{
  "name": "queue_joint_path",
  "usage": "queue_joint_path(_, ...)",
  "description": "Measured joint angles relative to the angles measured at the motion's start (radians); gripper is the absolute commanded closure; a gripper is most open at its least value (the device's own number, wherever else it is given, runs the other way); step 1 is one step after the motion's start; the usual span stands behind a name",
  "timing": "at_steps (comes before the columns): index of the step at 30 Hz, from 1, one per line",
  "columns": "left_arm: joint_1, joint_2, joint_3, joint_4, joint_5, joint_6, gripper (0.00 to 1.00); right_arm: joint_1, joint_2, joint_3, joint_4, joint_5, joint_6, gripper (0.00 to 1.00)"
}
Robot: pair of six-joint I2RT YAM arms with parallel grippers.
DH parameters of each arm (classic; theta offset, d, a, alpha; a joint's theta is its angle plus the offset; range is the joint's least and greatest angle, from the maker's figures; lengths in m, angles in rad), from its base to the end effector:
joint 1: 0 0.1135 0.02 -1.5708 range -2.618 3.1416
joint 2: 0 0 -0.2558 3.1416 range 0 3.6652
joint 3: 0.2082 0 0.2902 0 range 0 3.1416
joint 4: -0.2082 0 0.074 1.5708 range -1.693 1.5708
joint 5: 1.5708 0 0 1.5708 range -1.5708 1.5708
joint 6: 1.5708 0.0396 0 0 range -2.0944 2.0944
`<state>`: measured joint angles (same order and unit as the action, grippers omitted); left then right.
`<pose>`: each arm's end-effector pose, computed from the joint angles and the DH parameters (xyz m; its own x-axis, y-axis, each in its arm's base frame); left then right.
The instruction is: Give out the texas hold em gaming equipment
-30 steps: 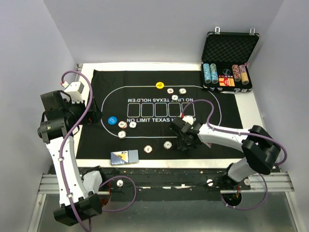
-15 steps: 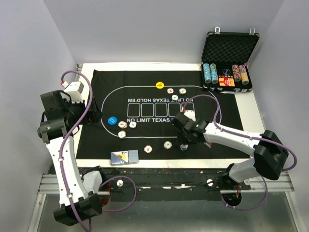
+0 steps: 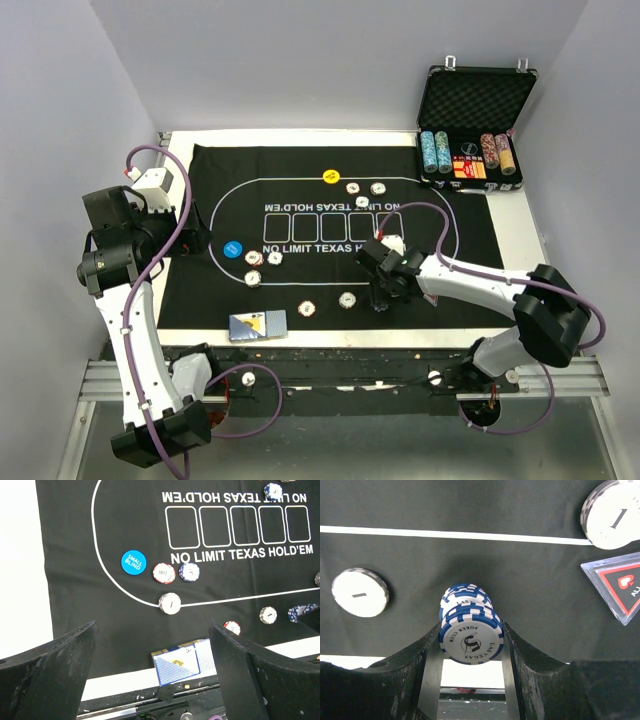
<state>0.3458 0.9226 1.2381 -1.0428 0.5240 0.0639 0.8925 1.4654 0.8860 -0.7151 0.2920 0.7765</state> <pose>0.1928 0.0484 0.3905 -0.6205 -0.1648 -0.7667 0.0980 0.9537 -0.2843 0.1934 0.2218 0.1549 -0.9187 -0.0704 -0.3887 -0.0737 0.9973 -0.0064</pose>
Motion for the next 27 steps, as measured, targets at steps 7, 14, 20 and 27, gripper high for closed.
queue_joint_path(7, 0.000, 0.000, 0.000, 0.000, 0.000, 0.000, 0.01, 0.000, 0.032, -0.010, 0.042, -0.026, -0.016, 0.63)
queue_joint_path(14, 0.000, 0.000, 0.014, -0.001, 0.000, 0.000, 0.01, 0.000, 0.044, -0.010, 0.063, -0.031, -0.019, 0.62)
queue_joint_path(20, 0.000, 0.000, 0.015, -0.001, 0.000, 0.000, 0.01, 0.000, 0.040, -0.017, 0.072, -0.030, -0.019, 0.54)
queue_joint_path(27, 0.000, 0.000, 0.015, -0.001, 0.000, 0.000, 0.01, 0.000, 0.034, -0.022, 0.073, -0.027, -0.018, 0.51)
